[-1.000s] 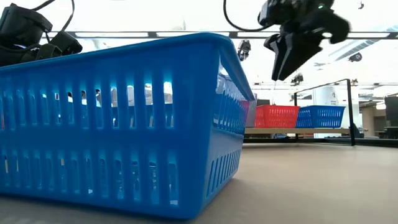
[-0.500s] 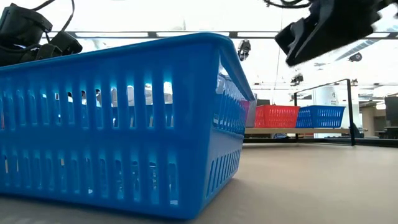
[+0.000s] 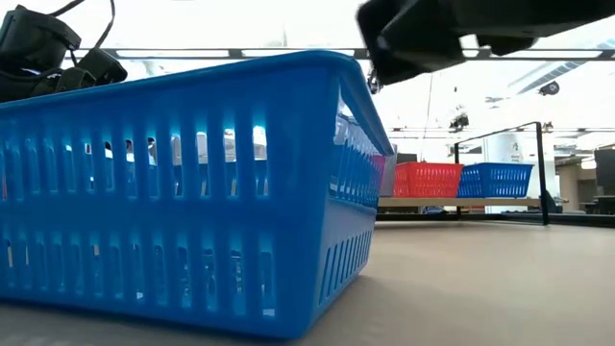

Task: Stack baskets on shelf by color
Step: Stack the bottom blue bin on the other blue bin on the shelf

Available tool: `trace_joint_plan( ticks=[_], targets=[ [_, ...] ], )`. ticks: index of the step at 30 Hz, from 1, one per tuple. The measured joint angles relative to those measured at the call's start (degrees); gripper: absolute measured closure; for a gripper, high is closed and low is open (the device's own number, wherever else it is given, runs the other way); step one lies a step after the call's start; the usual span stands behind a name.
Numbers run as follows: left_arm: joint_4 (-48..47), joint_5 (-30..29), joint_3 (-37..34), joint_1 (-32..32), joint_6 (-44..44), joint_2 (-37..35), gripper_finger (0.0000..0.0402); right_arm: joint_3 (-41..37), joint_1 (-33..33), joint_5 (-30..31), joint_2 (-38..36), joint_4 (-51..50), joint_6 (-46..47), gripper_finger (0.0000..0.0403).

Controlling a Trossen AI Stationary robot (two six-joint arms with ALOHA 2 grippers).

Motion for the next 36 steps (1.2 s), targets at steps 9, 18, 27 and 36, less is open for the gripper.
trace_joint_plan(
  ticks=[9, 18, 27, 36],
  targets=[
    [0.0, 0.0, 0.0, 0.0, 0.0, 0.0, 0.0402, 23.3, 0.4, -0.7, 11.0, -33.4, -16.6, 0.0208],
    [0.0, 0.0, 0.0, 0.0, 0.0, 0.0, 0.0402, 33.3, 1.7, -0.6, 21.3, -38.9, -22.4, 0.0265],
    [0.0, 0.0, 0.0, 0.0, 0.0, 0.0, 0.0402, 34.3, 2.7, -0.1, 20.8, -41.8, -18.9, 0.0374],
    [0.0, 0.0, 0.0, 0.0, 0.0, -0.1, 0.0402, 24.5, 4.3, 3.2, 9.2, -46.3, -9.1, 0.0394]
  ],
)
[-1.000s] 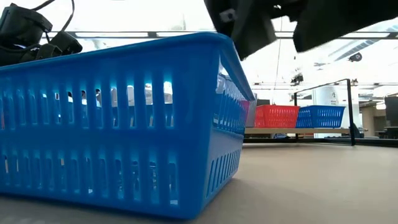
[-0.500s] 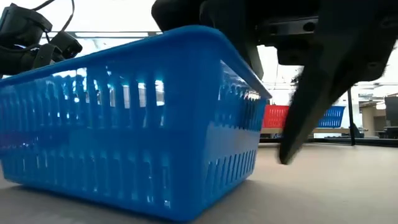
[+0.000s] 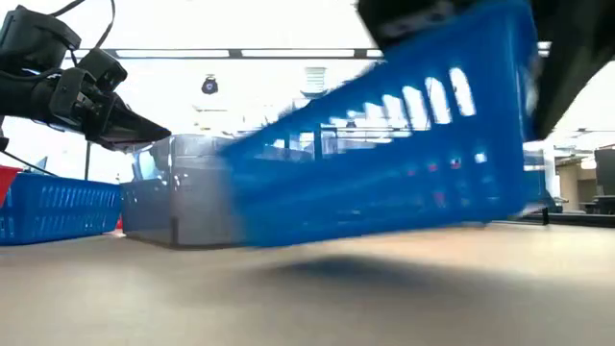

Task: Stack baskets on shelf by color
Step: Stack the bottom blue bin on the other blue bin on the shelf

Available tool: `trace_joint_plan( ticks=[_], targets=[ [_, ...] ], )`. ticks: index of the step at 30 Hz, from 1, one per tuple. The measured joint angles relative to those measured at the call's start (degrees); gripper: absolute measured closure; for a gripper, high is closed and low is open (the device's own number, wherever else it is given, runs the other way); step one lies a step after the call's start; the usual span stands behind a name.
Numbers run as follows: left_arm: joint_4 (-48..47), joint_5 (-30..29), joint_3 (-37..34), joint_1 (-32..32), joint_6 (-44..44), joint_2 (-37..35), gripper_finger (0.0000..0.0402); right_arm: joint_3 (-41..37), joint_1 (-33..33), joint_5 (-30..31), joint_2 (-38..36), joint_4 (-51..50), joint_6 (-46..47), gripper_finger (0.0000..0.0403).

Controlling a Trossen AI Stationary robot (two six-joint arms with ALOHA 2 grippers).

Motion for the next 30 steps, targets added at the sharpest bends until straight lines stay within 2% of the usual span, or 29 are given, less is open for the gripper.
trace_joint_plan(
  ticks=[4, 7, 11, 15, 17, 21, 27, 30],
  targets=[
    [0.0, 0.0, 0.0, 0.0, 0.0, 0.0, 0.0402, -10.2, 1.9, 7.7, -11.1, -2.0, 8.7, 0.0394],
    [0.0, 0.0, 0.0, 0.0, 0.0, 0.1, 0.0402, -14.9, 3.8, 12.9, -20.8, -7.7, 14.9, 0.0394],
    [0.0, 0.0, 0.0, 0.0, 0.0, 0.3, 0.0402, -16.8, 4.7, 21.4, -33.1, -20.2, 20.5, 0.0394],
    [0.0, 0.0, 0.0, 0.0, 0.0, 0.5, 0.0402, -15.1, 2.1, 32.4, -41.6, -32.4, 20.1, 0.0394],
    [0.0, 0.0, 0.0, 0.0, 0.0, 0.6, 0.0402, -13.0, -2.0, 35.1, -43.3, -38.4, 17.5, 0.0394],
    [0.0, 0.0, 0.0, 0.0, 0.0, 0.7, 0.0402, -9.7, -14.6, 35.4, -43.4, -45.2, 8.0, 0.0394],
    [0.0, 0.0, 0.0, 0.0, 0.0, 0.7, 0.0402, -9.0, -37.8, 27.8, -39.9, -47.0, -12.0, 0.0394],
    [0.0, 0.0, 0.0, 0.0, 0.0, 0.7, 0.0402, -9.0, -47.0, 27.2, -36.7, -48.1, -18.0, 0.0394]
  ],
)
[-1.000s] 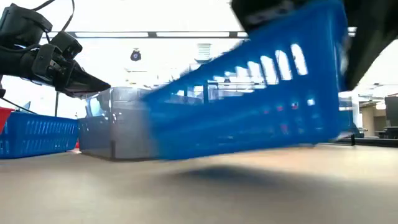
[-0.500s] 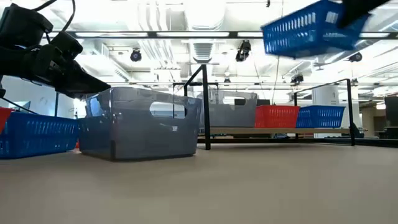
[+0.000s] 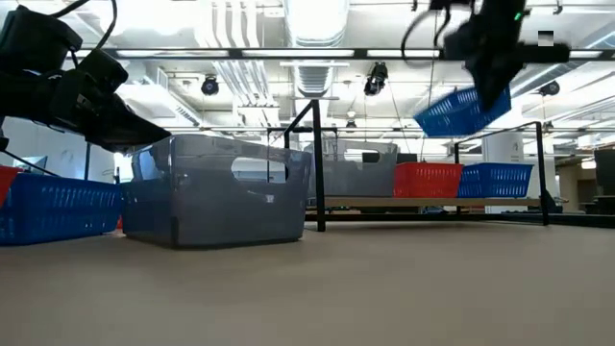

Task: Stack baskets on shelf by color
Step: Stack the bottom blue bin on the other blue bin on the shelf

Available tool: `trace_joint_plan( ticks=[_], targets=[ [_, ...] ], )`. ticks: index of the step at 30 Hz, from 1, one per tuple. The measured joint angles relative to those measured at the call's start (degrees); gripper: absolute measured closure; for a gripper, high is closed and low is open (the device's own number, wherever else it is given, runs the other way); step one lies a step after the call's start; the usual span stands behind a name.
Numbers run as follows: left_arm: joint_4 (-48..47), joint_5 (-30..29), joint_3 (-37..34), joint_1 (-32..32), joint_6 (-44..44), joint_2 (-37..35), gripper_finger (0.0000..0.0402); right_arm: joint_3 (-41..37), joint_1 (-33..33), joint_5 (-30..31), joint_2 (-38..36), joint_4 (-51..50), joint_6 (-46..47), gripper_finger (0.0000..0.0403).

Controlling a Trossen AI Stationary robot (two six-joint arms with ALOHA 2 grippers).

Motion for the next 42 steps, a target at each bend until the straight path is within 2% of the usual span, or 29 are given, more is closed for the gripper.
trace_joint_plan(
  ticks=[3, 7, 11, 18, 42],
  targets=[
    [0.0, 0.0, 0.0, 0.0, 0.0, 0.0, 0.0402, 0.0, -6.1, -0.5, 3.1, -0.3, -3.7, 0.0394],
    [0.0, 0.0, 0.0, 0.0, 0.0, 0.0, 0.0402, 0.0, -8.9, -2.4, 6.2, -0.6, -7.6, 0.0394],
    [0.0, 0.0, 0.0, 0.0, 0.0, 0.0, 0.0402, 0.0, -9.1, -5.1, 8.3, -0.6, -9.1, 0.0394],
    [0.0, 0.0, 0.0, 0.0, 0.0, 0.0, 0.0402, 0.0, -9.3, -5.1, 10.0, -0.6, -8.7, 0.0394],
    [0.0, 0.0, 0.0, 0.0, 0.0, 0.0, 0.0402, -3.0, -10.7, -5.0, 9.1, 1.6, -6.4, 0.0391]
  ],
)
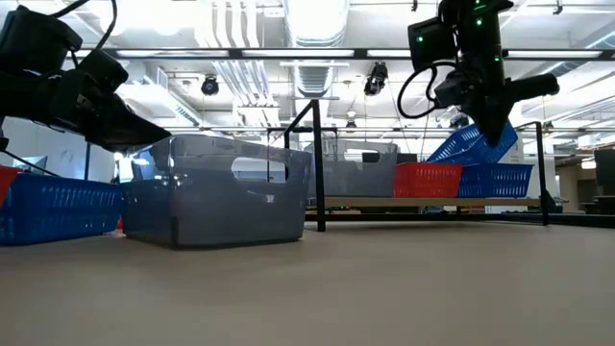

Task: Stack baskets on shelf by color
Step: Stack the bottom blue bin on the other blue bin on the shelf, then stack the bottom black bin on the other black bin on the shelf

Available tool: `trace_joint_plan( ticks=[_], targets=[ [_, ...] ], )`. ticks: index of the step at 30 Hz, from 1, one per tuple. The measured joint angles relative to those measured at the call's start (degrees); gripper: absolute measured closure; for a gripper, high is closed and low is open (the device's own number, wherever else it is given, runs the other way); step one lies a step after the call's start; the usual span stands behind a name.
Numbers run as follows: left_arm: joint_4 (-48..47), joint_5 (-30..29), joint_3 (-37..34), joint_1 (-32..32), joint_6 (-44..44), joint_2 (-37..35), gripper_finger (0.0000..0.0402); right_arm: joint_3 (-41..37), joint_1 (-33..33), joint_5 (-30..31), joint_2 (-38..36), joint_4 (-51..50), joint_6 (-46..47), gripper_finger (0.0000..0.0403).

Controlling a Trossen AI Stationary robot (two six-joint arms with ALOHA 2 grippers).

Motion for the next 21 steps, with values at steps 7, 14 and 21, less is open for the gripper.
trace_joint_plan(
  ticks=[7, 14, 21],
  targets=[
    [0.0, 0.0, 0.0, 0.0, 0.0, 0.0, 0.0402, 0.0, 0.0, 1.4, -1.5, 1.2, 0.5, 0.0334],
    [0.0, 0.0, 0.0, 0.0, 0.0, 0.0, 0.0402, -0.2, 0.0, 5.6, -2.8, 1.3, 2.3, 0.0263],
    [0.0, 0.0, 0.0, 0.0, 0.0, 0.0, 0.0402, -0.2, 0.5, 5.9, -2.8, 1.6, 12.7, 0.0256]
  ],
)
